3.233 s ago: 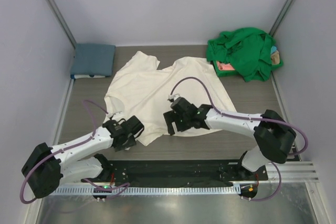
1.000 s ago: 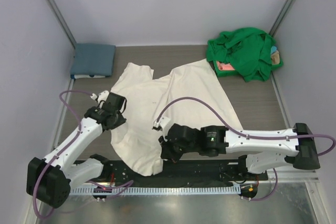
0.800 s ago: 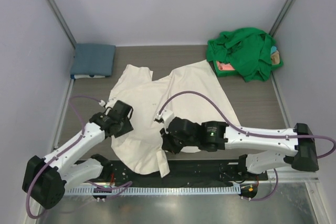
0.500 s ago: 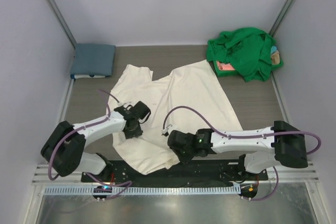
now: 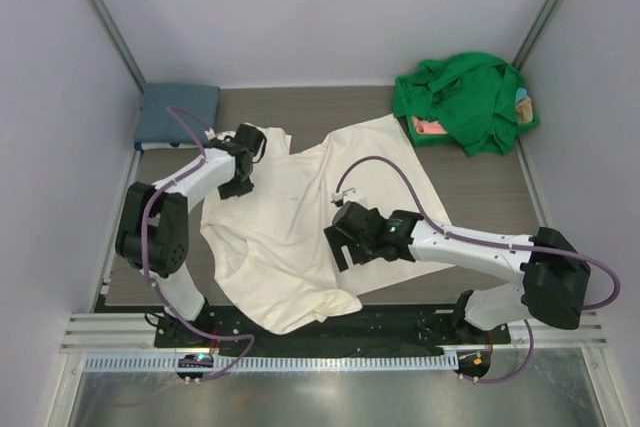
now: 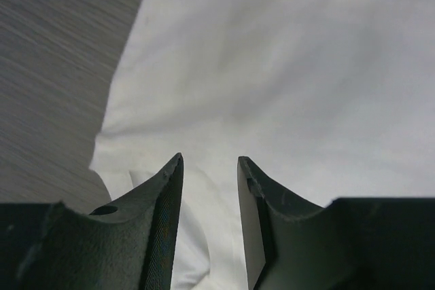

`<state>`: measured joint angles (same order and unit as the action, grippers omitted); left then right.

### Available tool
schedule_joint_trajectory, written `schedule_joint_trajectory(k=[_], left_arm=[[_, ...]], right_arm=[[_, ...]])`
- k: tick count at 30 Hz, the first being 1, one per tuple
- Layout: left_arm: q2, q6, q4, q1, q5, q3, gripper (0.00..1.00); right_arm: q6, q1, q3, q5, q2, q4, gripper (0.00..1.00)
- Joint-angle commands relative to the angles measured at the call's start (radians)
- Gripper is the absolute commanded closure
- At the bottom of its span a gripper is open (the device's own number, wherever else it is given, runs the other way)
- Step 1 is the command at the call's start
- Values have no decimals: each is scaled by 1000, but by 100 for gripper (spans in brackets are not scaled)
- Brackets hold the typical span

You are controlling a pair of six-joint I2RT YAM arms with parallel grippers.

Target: Fold and stack the t-shirts

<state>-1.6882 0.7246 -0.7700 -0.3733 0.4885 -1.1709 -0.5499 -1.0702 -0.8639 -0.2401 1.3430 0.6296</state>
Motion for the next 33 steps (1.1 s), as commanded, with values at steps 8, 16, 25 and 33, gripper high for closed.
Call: schedule_joint_trajectory(k=[8,16,25,33], left_arm=[[-33,-24,-51,39,-68,-76,63],[0,16,66,45,-143,125,56],[-261,-54,14,181,-162,-114,64],[-602,-136,-158,330,-145,-612,66]], right_arm=[[131,266,-214,78,212,-156,9],[159,501,-412,108,534,-160,10],[139,668,-641,174,778,-128,11],[123,739,-921,205,999,-50,11]])
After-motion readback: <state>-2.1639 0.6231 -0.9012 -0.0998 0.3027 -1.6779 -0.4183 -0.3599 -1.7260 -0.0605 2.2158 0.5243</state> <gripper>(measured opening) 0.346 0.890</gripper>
